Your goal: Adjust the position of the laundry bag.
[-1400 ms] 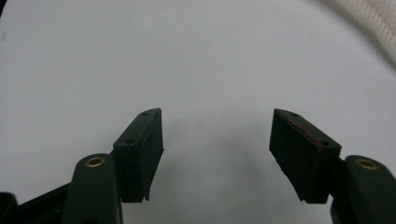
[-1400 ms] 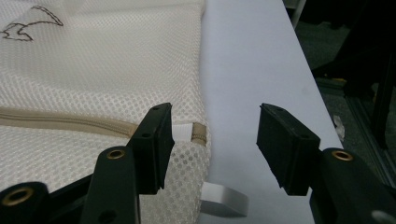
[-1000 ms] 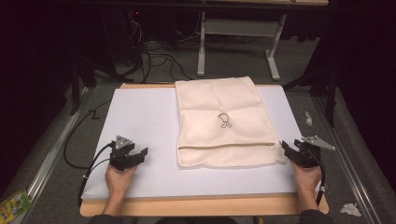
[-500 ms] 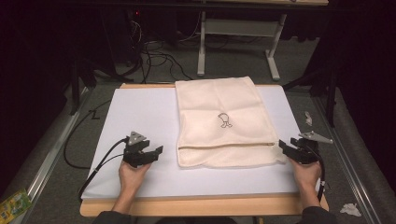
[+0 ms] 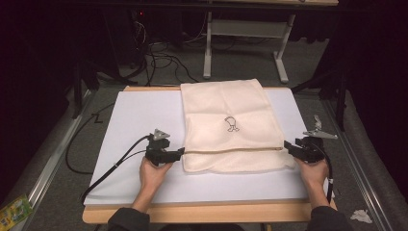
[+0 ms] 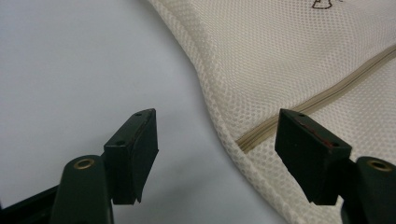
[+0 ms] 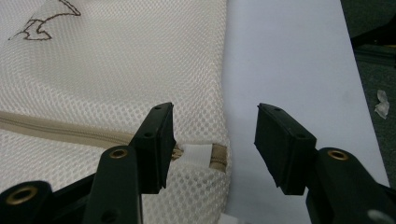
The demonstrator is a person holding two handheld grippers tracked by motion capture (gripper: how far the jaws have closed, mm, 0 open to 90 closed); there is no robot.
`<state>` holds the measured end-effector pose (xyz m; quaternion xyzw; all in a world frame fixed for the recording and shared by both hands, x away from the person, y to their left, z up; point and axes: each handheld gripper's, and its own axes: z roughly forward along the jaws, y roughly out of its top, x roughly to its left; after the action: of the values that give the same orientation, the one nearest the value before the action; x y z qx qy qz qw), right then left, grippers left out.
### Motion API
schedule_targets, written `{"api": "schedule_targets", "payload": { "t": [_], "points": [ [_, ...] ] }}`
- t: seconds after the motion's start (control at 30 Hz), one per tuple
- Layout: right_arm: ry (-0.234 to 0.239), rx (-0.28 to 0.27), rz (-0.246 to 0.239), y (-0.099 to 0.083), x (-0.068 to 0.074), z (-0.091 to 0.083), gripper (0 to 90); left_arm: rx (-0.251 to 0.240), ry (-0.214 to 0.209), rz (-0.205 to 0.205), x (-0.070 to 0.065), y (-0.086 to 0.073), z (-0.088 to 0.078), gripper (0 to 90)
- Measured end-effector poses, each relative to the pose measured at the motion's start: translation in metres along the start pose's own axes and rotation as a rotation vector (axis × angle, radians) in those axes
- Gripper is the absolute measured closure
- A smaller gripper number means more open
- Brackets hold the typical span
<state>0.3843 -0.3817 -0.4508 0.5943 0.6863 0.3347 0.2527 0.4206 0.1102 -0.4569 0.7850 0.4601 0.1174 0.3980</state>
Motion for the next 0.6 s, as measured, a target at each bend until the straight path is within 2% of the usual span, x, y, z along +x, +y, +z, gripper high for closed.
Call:
{"api": "schedule_targets", "payload": {
  "t": [0.17, 0.3, 0.5, 0.6],
  "points": [
    [0.012, 0.027, 0.024, 0.004, -0.002, 0.007, 50.4, 0.018, 0.004, 0.019, -0.007, 0.007, 0.010, 30.1],
    [0.007, 0.045, 0.052, 0.007, -0.004, 0.014, 51.2, 0.023, 0.011, -0.001, -0.008, 0.012, 0.019, 29.7],
    [0.007, 0.062, 0.045, 0.012, 0.001, 0.023, 51.8, 0.039, 0.027, -0.006, -0.011, 0.015, 0.031, 31.4],
    [0.009, 0.060, 0.068, 0.011, 0.000, 0.025, 52.3, 0.033, 0.036, -0.013, -0.011, 0.013, 0.035, 33.6]
  ]
}}
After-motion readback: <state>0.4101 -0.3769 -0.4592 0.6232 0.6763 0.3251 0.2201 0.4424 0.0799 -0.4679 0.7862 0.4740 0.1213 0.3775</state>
